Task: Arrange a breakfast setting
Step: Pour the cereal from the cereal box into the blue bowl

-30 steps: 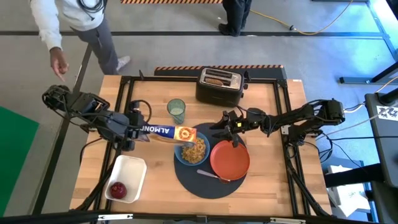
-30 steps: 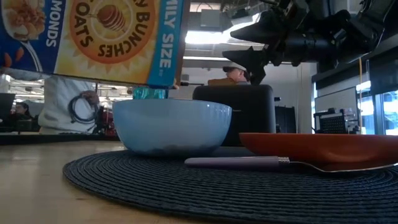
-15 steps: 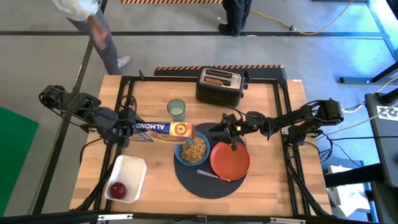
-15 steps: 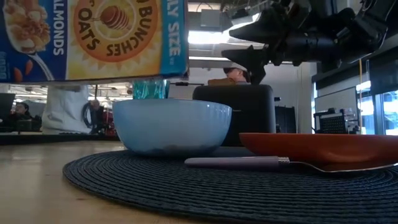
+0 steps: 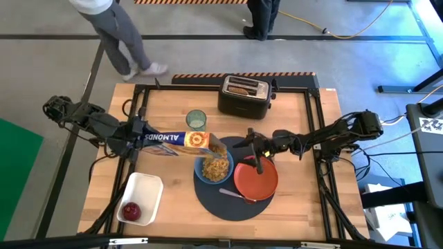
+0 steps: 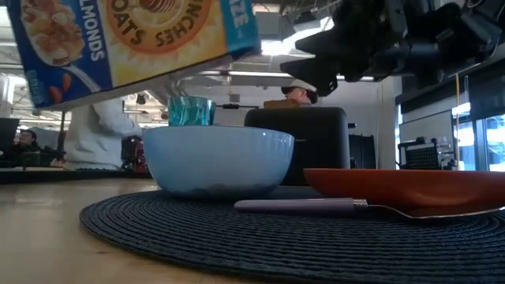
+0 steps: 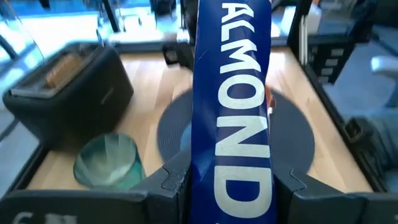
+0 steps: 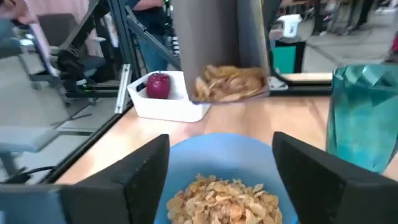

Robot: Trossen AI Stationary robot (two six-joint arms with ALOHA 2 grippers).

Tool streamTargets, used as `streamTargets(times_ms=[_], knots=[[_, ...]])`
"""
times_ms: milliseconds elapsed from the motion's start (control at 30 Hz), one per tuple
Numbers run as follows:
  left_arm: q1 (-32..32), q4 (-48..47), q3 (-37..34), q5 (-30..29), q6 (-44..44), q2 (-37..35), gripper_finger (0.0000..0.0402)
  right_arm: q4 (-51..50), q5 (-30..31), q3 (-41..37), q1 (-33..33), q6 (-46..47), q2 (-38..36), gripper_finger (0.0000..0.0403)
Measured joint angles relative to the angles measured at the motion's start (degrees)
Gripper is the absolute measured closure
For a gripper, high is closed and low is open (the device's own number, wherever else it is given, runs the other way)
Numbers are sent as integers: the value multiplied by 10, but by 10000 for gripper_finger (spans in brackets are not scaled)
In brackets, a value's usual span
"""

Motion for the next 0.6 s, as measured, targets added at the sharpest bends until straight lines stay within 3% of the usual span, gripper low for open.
streamTargets(times_ms=[200, 600], knots=[[0, 111, -48, -1, 51, -28, 283, -4, 80, 21, 14, -20, 0, 87], [0, 318, -143, -13, 131, -50, 283, -8, 30, 88, 12, -42, 0, 92]])
